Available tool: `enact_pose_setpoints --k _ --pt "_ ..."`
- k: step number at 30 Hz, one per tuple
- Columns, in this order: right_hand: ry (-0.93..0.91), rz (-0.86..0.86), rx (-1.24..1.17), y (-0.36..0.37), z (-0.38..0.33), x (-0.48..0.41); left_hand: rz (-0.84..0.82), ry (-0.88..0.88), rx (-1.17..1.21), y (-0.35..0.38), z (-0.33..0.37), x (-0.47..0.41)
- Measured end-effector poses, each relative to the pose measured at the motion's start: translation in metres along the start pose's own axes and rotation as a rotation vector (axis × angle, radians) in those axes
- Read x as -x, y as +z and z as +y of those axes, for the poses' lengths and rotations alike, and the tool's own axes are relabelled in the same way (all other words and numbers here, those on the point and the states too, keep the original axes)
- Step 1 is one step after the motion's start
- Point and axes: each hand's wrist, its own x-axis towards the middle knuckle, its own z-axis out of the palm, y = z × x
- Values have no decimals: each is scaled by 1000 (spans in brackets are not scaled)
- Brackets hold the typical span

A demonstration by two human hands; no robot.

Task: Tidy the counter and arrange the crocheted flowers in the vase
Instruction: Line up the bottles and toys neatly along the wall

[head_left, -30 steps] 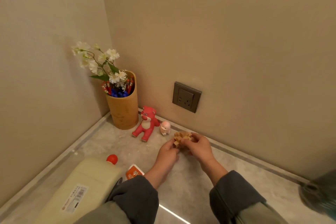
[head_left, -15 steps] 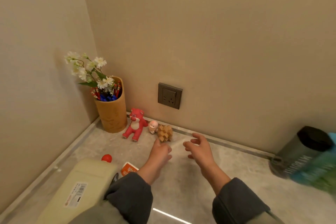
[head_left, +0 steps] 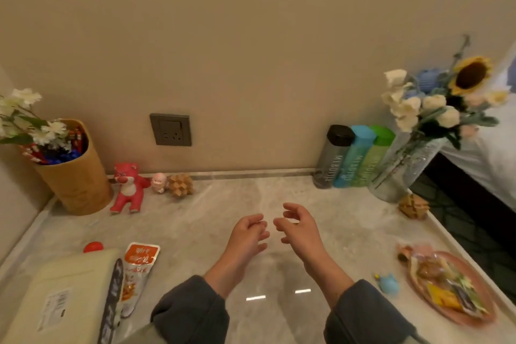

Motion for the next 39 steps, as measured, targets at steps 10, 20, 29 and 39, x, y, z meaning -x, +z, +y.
enact_pose_setpoints --k 10,20,29,39 --pt "14 220 49 -116 34 49 -231 -41 -12 102 -27 34" --pt "-40 266 77 -246 65 23 -249 -13 -60 229 -19 41" --pt "-76 253 190 -324 82 -51 -245 47 -170 315 -5 5" --pt "-60 167 505 -350 101 -134 -217 40 -293 358 -2 -46"
